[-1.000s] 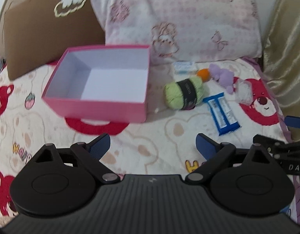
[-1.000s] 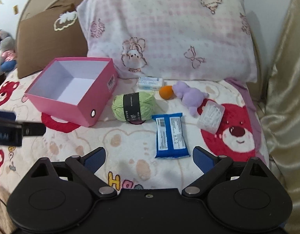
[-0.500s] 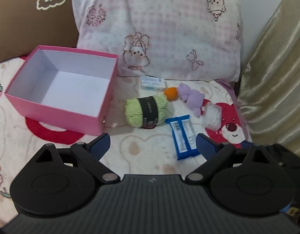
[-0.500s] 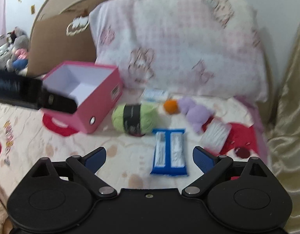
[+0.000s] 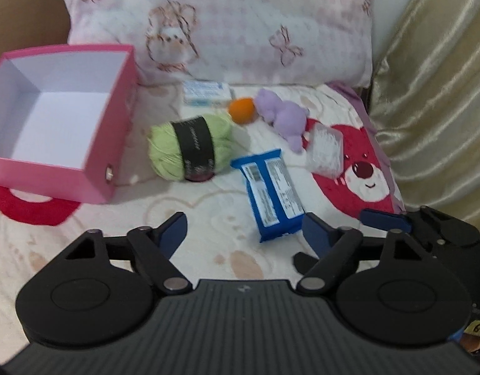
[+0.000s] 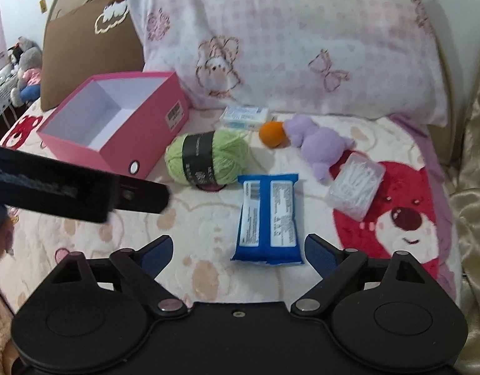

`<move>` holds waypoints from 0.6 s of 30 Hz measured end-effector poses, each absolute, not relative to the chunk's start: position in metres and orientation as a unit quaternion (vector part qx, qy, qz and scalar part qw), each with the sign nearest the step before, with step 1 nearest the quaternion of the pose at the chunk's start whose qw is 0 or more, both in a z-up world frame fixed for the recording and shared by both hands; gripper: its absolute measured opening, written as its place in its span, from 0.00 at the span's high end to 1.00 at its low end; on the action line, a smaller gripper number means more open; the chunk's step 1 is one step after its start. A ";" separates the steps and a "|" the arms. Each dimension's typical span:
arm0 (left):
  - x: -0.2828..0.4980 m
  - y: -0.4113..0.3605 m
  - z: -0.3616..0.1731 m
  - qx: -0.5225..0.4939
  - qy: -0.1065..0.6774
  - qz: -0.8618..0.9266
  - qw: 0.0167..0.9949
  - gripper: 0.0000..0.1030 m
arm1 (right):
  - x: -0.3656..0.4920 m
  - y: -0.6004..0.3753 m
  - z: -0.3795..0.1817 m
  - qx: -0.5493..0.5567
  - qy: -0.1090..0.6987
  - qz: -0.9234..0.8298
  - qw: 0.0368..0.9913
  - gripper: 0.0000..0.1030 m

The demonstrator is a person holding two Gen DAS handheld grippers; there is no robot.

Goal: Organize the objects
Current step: 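Move the right tool to the blue snack packet and close on it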

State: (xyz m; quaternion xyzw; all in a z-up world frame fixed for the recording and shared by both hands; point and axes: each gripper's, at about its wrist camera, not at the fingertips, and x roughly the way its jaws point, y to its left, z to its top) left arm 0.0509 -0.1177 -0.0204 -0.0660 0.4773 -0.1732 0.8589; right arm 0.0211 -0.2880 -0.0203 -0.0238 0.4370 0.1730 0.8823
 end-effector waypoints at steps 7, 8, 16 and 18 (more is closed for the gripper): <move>0.066 -0.137 -0.054 -0.075 0.455 -0.174 0.870 0.38 | 0.033 -0.279 -0.046 -0.100 0.392 0.188 0.895 0.22; 0.069 -0.139 -0.058 -0.077 0.455 -0.179 0.869 0.38 | 0.037 -0.281 -0.050 -0.095 0.393 0.193 0.894 0.23; 0.097 -0.149 -0.099 -0.111 0.476 -0.204 0.848 0.42 | 0.061 -0.296 -0.082 -0.079 0.398 0.233 0.884 0.39; 0.103 -0.150 -0.108 -0.119 0.483 -0.208 0.842 0.46 | 0.065 -0.299 -0.090 -0.070 0.400 0.233 0.883 0.40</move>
